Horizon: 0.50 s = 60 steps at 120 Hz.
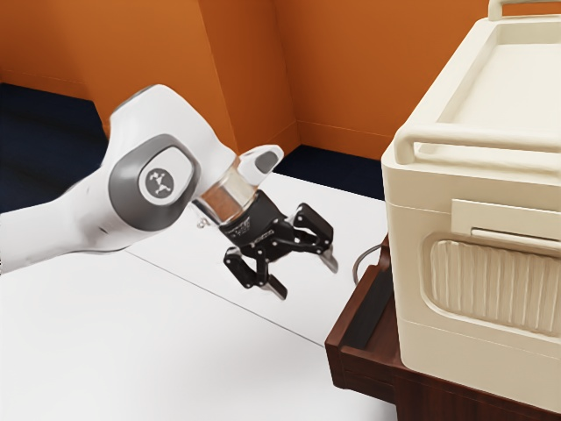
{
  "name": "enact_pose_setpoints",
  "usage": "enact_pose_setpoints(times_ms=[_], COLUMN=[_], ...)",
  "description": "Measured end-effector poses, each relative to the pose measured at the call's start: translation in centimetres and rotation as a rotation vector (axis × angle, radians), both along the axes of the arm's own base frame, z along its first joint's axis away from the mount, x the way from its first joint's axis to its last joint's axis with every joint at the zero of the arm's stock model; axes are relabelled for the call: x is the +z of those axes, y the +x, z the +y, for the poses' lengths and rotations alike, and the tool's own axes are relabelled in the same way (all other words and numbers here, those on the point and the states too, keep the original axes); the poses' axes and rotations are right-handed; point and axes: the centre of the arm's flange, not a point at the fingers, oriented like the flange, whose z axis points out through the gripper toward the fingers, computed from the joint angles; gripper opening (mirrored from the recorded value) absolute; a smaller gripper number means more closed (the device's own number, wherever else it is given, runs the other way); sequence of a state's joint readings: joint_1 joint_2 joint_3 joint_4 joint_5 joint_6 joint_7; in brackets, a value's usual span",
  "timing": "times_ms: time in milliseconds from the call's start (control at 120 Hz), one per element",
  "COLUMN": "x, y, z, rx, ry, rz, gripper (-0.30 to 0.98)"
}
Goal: Pull the drawer handle with one arm to open the drawer
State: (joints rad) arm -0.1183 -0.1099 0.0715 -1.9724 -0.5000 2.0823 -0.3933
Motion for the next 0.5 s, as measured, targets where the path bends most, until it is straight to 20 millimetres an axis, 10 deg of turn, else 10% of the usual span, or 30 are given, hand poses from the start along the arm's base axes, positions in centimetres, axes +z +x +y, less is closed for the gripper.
enact_pose_setpoints(times_ms=[500], x=[-1.3], y=[2.4], z=[-2.3], rx=[-0.011], ry=[0.002], rz=[-0.02], gripper=[0.69])
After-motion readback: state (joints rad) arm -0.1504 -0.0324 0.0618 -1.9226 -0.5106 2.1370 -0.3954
